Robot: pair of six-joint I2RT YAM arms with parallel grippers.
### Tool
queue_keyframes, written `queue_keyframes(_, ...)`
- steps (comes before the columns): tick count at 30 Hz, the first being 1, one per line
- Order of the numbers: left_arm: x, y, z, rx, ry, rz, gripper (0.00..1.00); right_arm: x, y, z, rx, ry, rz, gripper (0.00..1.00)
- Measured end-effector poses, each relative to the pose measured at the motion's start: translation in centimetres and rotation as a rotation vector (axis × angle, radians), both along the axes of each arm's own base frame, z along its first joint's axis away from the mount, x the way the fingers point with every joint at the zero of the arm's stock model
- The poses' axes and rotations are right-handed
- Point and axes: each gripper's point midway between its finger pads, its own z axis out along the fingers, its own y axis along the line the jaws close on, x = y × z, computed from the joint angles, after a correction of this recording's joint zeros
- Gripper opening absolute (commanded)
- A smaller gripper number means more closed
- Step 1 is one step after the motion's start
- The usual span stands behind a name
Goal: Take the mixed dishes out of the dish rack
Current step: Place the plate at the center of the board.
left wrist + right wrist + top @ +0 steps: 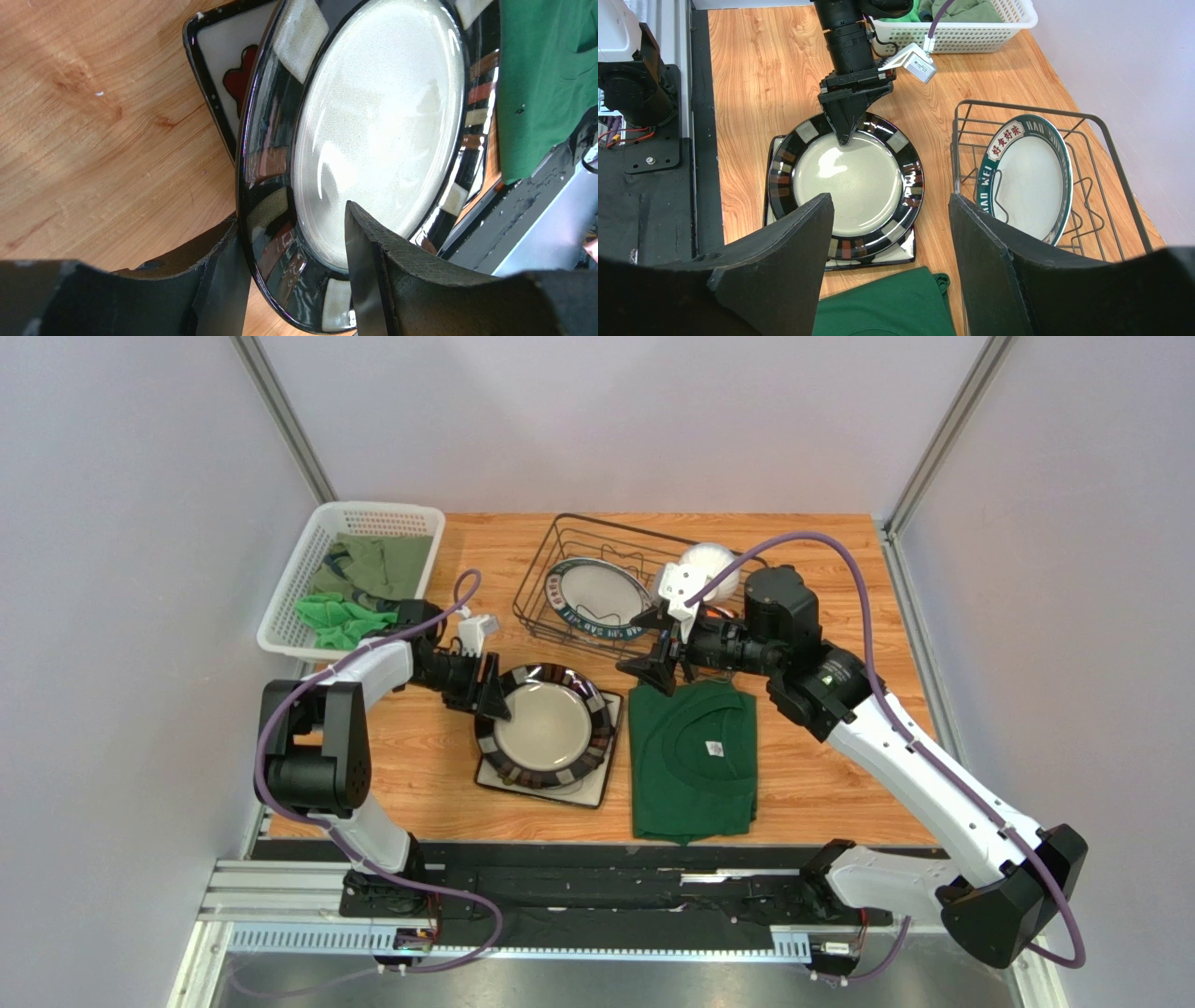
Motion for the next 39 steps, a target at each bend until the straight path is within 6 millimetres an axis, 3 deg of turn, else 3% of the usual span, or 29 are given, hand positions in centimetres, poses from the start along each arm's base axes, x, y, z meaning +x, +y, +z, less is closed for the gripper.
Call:
queue_keyframes(24, -0.6, -0.2, -0.8, 0.127, -0.024, -0.060, 0.57, 0.0, 0.0, -0.2, -0.006, -0.004, 0.001, 0.67)
queue_keyframes(39, -2.3, 0.4, -1.5, 0.221, 0.012, -0.116, 0.57, 0.3, 0.2, -0.7, -0.017, 0.001, 0.003, 0.68)
